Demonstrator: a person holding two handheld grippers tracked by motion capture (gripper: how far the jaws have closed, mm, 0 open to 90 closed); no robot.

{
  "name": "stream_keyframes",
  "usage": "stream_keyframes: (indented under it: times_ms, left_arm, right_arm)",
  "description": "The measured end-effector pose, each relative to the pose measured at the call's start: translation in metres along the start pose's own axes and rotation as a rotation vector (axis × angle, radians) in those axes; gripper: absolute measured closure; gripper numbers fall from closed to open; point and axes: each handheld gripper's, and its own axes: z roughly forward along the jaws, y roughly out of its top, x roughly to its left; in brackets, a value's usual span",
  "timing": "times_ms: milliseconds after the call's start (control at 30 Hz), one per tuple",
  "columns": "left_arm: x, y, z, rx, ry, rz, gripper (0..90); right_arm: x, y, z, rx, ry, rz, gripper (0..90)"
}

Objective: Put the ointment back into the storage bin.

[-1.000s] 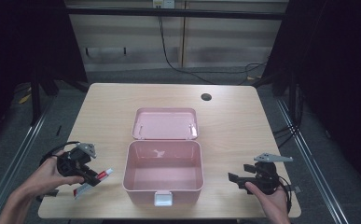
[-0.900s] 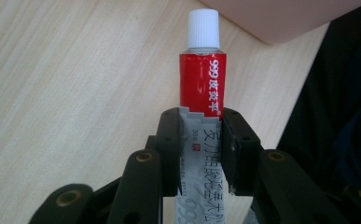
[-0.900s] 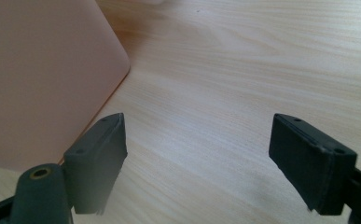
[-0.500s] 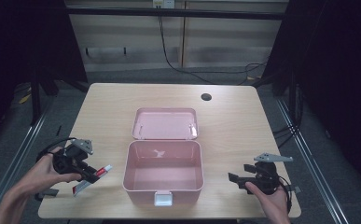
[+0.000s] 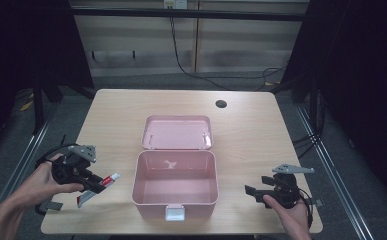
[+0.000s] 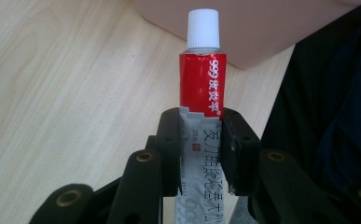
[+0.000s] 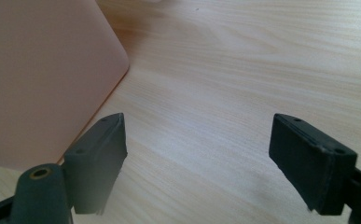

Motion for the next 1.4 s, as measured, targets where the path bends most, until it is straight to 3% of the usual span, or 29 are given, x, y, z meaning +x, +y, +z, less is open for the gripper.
stream_keyframes:
  times_ms: [933,1100,1400]
  left_arm:
    - [-0.011,0.024,-0.024,0.05,0.004,0.062,70.9]
    - [-0.015,0.032,-0.03,0.068,0.021,0.092,70.9]
    - [-0.019,0.045,-0.041,0.069,0.03,0.105,70.9]
  right_arm:
    - [0.0,0.0,0.0,0.0,0.002,0.0,18.4]
    - [0.0,0.0,0.0,-0.001,0.002,0.0,18.3]
    - [0.0,0.0,0.0,0.0,0.004,-0.001,18.1]
